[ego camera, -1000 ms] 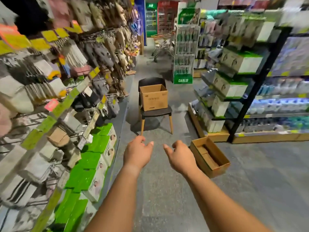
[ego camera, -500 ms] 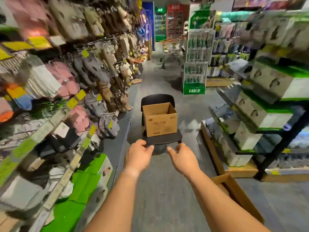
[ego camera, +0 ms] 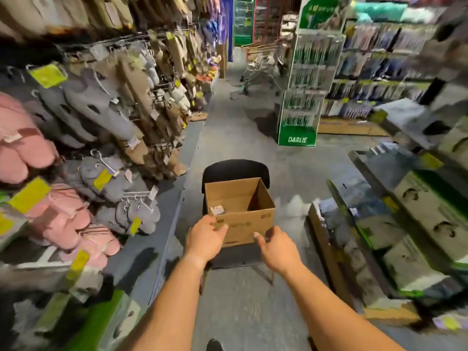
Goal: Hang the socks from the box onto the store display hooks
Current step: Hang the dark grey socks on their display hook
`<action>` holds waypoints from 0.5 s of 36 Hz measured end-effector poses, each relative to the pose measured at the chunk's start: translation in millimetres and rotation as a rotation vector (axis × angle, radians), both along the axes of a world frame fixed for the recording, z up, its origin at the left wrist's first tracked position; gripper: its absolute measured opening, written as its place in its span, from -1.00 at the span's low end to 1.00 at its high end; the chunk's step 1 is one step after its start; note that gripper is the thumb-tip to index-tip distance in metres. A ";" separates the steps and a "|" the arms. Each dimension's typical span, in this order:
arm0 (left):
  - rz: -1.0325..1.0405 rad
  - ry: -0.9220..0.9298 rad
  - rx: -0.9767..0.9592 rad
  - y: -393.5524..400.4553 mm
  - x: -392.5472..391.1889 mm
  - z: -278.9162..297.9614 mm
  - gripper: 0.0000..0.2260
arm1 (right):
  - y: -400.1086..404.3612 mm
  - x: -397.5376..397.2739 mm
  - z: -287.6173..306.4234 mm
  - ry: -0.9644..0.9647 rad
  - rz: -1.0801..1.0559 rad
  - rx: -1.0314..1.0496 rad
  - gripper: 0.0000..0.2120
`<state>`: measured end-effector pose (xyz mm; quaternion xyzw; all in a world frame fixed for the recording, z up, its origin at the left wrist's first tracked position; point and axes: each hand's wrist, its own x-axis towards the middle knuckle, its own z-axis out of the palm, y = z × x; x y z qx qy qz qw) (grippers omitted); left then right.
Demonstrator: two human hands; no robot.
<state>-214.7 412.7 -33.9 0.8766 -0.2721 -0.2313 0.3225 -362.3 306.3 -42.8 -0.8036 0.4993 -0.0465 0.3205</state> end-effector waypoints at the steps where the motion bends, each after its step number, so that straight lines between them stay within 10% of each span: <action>1: -0.005 0.001 0.013 -17.6 17.5 -1.7 -0.58 | -14.5 13.8 -0.8 0.007 -0.005 0.006 -0.59; 7: -0.042 0.005 0.049 -109.6 93.4 -12.3 -0.86 | -94.8 84.6 -10.2 0.055 0.035 0.004 -0.60; 18: 0.044 0.213 0.152 -232.2 186.1 -89.8 -0.74 | -225.9 209.9 -77.1 0.238 0.346 0.103 -0.66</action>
